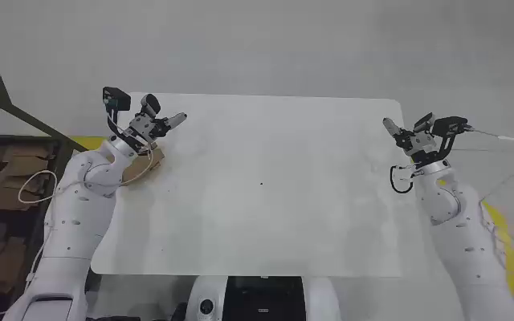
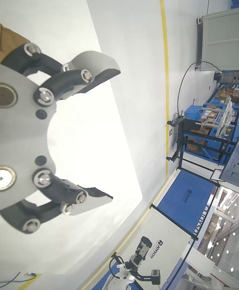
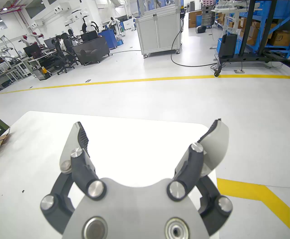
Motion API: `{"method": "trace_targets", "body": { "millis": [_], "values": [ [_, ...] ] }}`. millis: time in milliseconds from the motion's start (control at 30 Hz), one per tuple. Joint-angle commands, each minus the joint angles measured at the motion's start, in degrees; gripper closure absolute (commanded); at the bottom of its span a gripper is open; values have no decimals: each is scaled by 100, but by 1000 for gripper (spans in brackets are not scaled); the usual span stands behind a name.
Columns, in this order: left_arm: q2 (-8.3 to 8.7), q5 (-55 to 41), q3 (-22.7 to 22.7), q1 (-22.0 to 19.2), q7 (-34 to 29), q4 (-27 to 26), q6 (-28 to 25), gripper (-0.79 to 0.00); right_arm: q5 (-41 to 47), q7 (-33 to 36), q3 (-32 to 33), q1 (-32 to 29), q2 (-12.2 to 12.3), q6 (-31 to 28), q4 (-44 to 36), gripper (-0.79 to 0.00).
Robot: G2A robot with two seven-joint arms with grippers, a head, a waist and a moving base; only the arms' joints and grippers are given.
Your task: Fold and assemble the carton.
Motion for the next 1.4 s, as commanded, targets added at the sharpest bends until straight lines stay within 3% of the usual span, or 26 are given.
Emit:
{"method": "trace_targets", "body": {
  "millis": [0,733,900,1033,1367],
  "values": [
    [0,0,0,0,0,0,0,-784,0,0,0,0,0,0,0,-784],
    [0,0,0,0,0,0,0,-785,0,0,0,0,0,0,0,-785],
    [10,-270,-152,192,-38,-96,110,-785,0,0,0,0,0,0,0,-785],
    [37,-982,-353,393,-372,-80,-51,-785,0,0,0,0,0,0,0,-785],
    [200,-3297,-1162,783,-1912,340,-276,-785,0,0,0,0,0,0,0,-785]
  ]
}}
